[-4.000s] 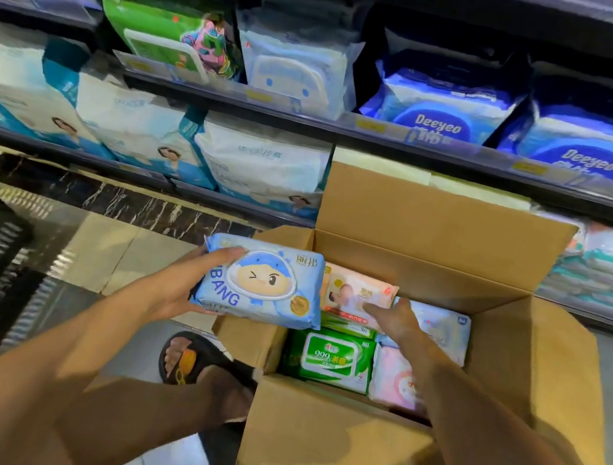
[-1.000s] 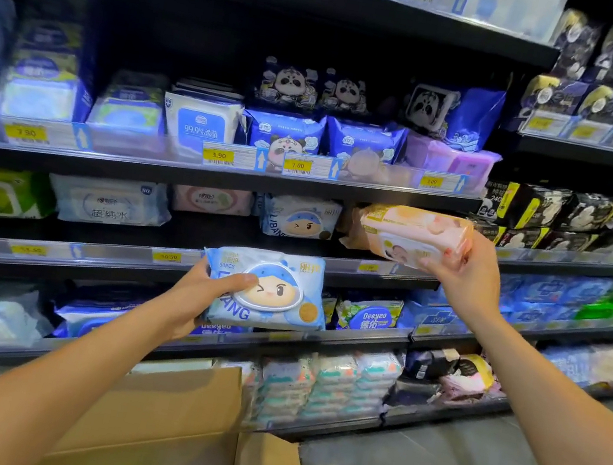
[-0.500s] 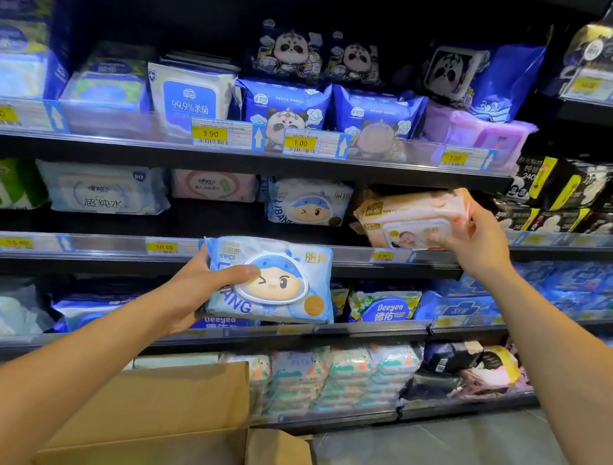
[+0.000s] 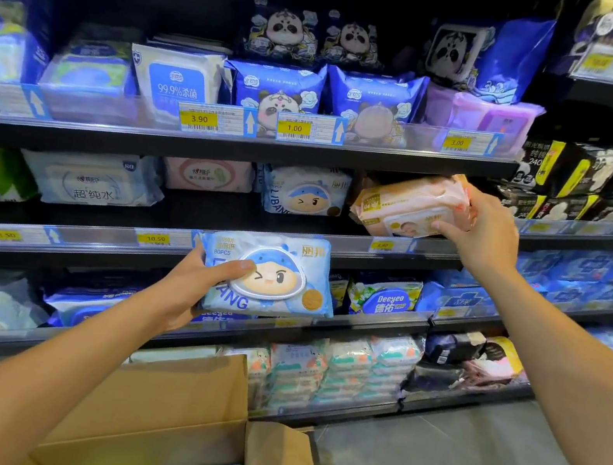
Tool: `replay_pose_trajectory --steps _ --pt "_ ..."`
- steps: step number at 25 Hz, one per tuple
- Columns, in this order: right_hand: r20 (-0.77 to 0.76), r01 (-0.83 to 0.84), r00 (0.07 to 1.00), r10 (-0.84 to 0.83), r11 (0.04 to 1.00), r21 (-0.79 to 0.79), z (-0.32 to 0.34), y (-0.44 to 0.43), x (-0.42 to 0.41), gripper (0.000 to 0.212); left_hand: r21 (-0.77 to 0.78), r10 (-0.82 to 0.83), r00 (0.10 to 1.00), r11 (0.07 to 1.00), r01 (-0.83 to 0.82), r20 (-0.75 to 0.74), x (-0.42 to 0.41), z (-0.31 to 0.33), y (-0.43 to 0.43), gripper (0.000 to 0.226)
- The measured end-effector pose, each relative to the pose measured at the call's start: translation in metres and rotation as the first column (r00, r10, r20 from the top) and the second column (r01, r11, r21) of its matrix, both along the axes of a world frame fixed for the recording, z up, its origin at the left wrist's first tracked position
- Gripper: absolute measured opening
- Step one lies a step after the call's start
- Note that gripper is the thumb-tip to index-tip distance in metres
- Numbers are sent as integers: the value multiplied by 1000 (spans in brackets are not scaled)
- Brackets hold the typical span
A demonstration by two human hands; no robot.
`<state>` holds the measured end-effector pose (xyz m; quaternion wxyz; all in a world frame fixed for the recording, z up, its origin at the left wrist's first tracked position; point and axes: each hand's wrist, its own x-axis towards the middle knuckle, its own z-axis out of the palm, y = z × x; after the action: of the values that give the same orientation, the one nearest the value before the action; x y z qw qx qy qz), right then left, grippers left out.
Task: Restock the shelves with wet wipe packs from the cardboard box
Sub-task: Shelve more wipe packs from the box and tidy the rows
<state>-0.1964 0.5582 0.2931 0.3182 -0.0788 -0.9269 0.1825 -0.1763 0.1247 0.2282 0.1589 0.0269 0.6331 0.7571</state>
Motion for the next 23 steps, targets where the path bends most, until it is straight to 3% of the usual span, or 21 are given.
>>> replay_pose_trajectory --steps 3,7,11,14,17,23 --pt "19 99 995 -99 995 22 -1 -5 0 59 19 -5 1000 1000 5 -14 2 -3 3 74" --pt "4 8 1000 -7 967 -254 -2 -8 -7 55 13 -3 1000 1000 3 -4 3 -4 5 83" --pt "17 -5 1000 11 953 -304 6 -11 -25 34 -16 4 1000 1000 -4 0 3 0 5 100" --pt "42 6 999 8 943 -333 5 -14 -31 38 -20 0 1000 1000 0 -1 2 0 5 111" --pt "63 16 998 8 933 -360 -7 -8 -33 46 -9 9 1000 1000 -9 5 2 -1 5 105" --pt "215 180 971 -108 918 -354 -31 4 -30 60 -12 3 1000 1000 -3 -6 3 0 4 121"
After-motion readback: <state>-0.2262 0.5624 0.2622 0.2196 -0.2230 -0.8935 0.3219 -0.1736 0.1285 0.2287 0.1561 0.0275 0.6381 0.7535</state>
